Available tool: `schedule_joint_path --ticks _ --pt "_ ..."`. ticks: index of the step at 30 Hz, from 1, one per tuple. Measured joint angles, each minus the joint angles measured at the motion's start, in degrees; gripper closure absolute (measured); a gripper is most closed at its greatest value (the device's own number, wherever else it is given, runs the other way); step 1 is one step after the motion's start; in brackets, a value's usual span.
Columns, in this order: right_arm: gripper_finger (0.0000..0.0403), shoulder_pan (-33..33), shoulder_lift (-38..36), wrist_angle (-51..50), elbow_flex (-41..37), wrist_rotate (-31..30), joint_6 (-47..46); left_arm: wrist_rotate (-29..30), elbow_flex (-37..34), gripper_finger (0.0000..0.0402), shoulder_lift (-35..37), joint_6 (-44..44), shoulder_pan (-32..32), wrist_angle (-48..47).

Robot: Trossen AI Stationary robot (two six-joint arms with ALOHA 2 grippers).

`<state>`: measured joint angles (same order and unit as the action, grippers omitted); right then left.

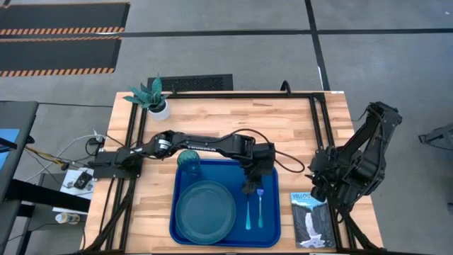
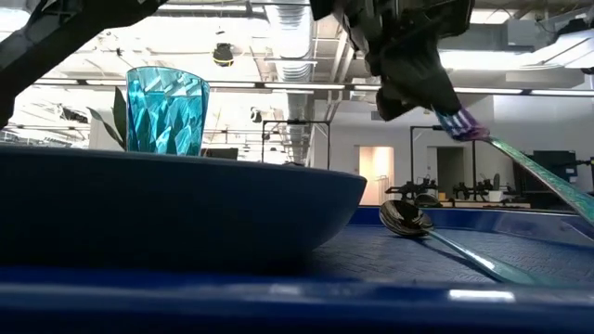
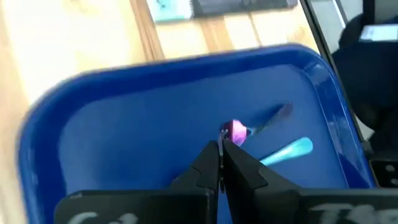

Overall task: Pick and place plate/cup/fork/spoon on tray
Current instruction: Put the blue fork on the blue serving tray to the right of the blue spoon

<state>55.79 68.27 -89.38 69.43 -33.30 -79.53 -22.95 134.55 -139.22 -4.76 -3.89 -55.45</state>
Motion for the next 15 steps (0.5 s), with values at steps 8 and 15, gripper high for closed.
schedule_joint_path --ticks 8,15 --pt "0.0235 0.0 0.0 0.2 0.0 -0.1 -0.6 0.3 0.1 0.0401 -1.4 -0.6 0.5 1.8" --pt "0.0238 0.0 0.0 0.1 0.0 -0.3 -0.6 0.5 -0.4 0.0401 -1.5 -0.6 0.8 2.5"
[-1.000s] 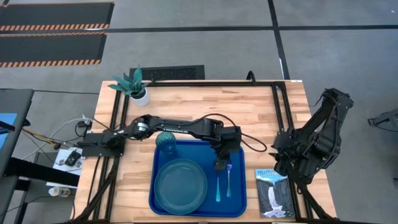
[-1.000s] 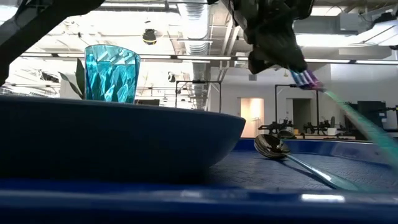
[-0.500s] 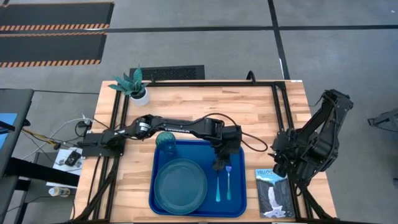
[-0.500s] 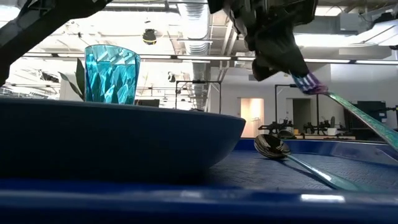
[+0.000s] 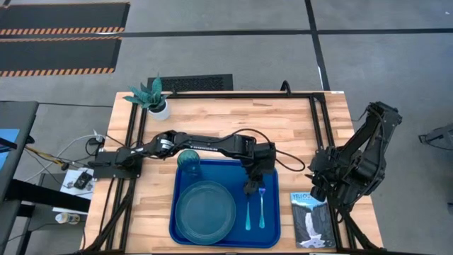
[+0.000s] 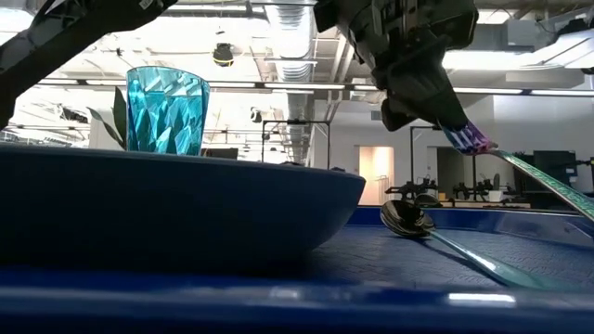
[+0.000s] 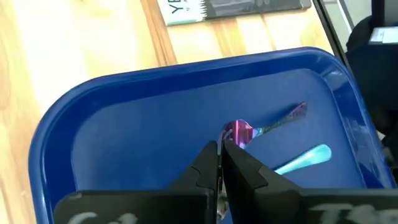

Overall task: Pick and place plate/cup/fork/spoon on tray
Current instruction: Put the blue fork on the blue serving tray to the right of the blue spoon

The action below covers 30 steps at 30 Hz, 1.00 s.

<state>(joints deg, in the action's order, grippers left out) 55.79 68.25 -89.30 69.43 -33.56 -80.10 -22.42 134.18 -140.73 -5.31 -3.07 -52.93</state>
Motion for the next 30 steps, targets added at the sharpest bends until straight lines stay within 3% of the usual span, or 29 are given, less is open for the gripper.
schedule_joint_path --ticks 26,30 --pt "0.0241 0.0 0.0 0.1 0.0 -1.5 0.0 1.9 -0.7 0.0399 -2.9 -2.3 0.7 -2.6" --pt "0.0243 0.0 0.0 0.0 0.0 -1.5 0.0 4.9 -0.7 0.0384 -2.9 -2.4 0.7 -2.3"
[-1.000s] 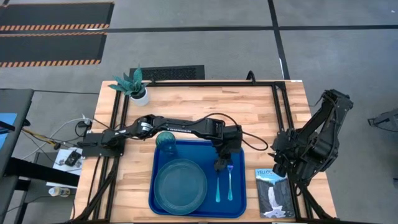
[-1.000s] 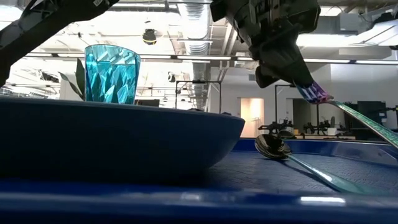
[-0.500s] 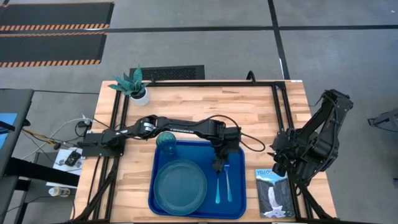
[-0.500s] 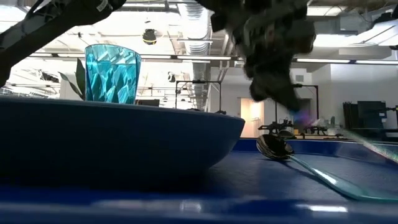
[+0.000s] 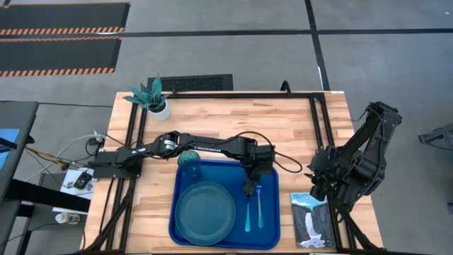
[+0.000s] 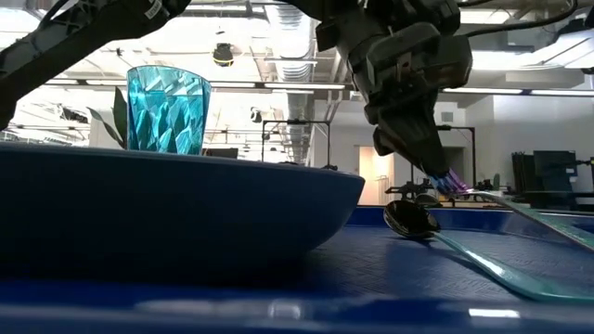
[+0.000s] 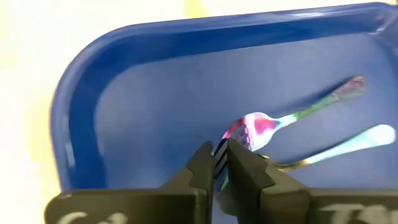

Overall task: Pick and place plate/cup/fork/spoon on tray
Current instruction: Put the blue fork on the blue serving tray to the right of the blue spoon

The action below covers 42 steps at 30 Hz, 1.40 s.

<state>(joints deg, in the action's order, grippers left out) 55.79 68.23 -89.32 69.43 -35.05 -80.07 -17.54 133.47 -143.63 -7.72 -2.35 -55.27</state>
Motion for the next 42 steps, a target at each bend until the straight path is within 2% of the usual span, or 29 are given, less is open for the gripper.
schedule_joint_path --ticks 5,14,20,24,27,30,32,35,37,39,42 --pt "0.0242 0.0 0.0 0.0 0.0 0.0 0.0 1.8 -0.1 0.0346 -0.2 -1.3 -0.1 0.5" --pt "0.0242 0.0 0.0 0.0 0.0 0.0 0.1 0.3 -0.1 0.0298 -0.2 -3.9 -1.9 1.5" --pt "0.0242 0.0 0.0 0.0 0.0 0.0 0.1 4.3 -0.1 0.0298 -0.2 -5.4 -2.6 3.0" --pt "0.0242 0.0 0.0 0.1 0.0 0.0 -0.4 7.9 0.7 0.0298 -0.2 -1.9 -2.4 2.9" --pt "0.0242 0.0 0.0 1.5 -0.2 -1.5 -0.8 4.2 1.0 0.0303 1.4 2.5 -2.0 0.2" --pt "0.0242 -0.7 0.0 5.8 -1.5 -4.7 1.7 -0.8 1.4 0.0322 5.5 5.3 -2.2 -8.9" --pt "0.0242 -2.8 0.0 8.7 -2.9 -5.2 5.6 -1.1 1.1 0.0341 10.1 5.7 -3.4 -15.2" --pt "0.0242 -8.5 0.1 12.9 -4.6 -3.8 12.5 3.5 1.1 0.0373 18.2 9.1 -6.8 -19.9" --pt "0.0242 -13.8 0.0 17.7 -5.2 -1.1 20.4 9.0 1.1 0.039 23.5 12.0 -9.7 -20.2" --pt "0.0242 -19.6 0.0 26.1 -6.0 2.8 32.4 16.5 1.1 0.0398 28.7 16.4 -13.1 -20.3" --pt "0.0242 -28.1 0.1 40.7 -8.2 13.3 50.5 30.4 1.2 0.0395 34.9 23.1 -19.4 -20.4"
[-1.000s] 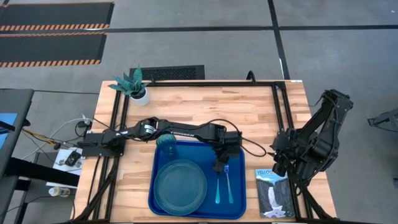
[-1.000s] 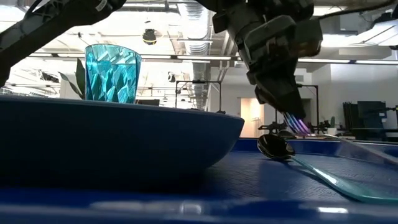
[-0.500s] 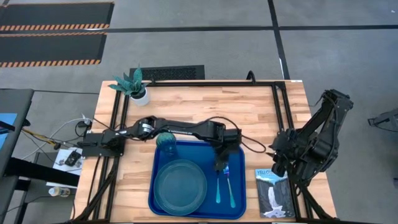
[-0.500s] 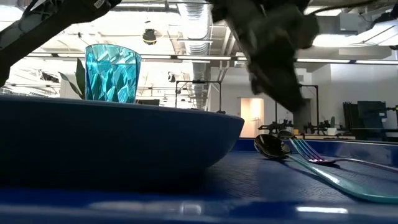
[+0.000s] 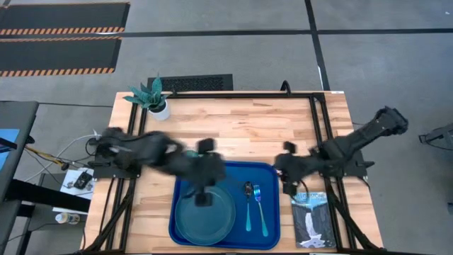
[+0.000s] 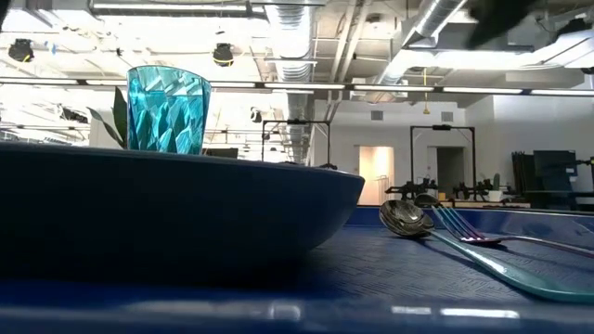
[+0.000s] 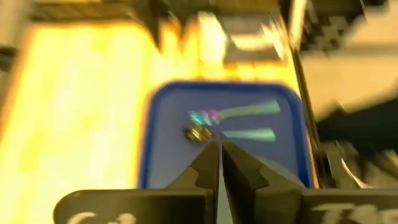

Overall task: Pick and place plate/cup/fork/spoon on tray
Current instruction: Put the blue fork on the blue serving tray to the right of the blue spoon

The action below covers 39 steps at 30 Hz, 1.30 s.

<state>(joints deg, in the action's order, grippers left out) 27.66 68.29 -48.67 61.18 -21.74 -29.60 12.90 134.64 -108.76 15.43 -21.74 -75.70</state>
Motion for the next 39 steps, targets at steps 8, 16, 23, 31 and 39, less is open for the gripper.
schedule_joint_path --ticks 8,16,23,31,39 --pt "0.0242 -14.8 9.4 14.2 -5.2 24.7 18.2 36.5 0.0 0.0357 5.6 15.3 -19.9 -6.5" --pt "0.0242 -18.2 24.1 17.8 -4.5 37.8 27.3 45.7 -1.8 0.0277 5.7 33.3 -28.7 -14.0" --pt "0.0242 -21.5 31.5 17.6 -1.5 41.3 31.7 45.3 -1.9 0.0246 5.1 35.3 -30.1 -14.3" --pt "0.0242 -23.4 34.2 17.5 -0.5 47.6 33.0 45.2 -1.9 0.0244 5.1 35.3 -30.3 -14.3" --pt "0.0265 -23.1 34.1 16.7 -0.5 47.4 34.9 45.2 -1.9 0.0244 5.1 34.7 -30.3 -14.3"
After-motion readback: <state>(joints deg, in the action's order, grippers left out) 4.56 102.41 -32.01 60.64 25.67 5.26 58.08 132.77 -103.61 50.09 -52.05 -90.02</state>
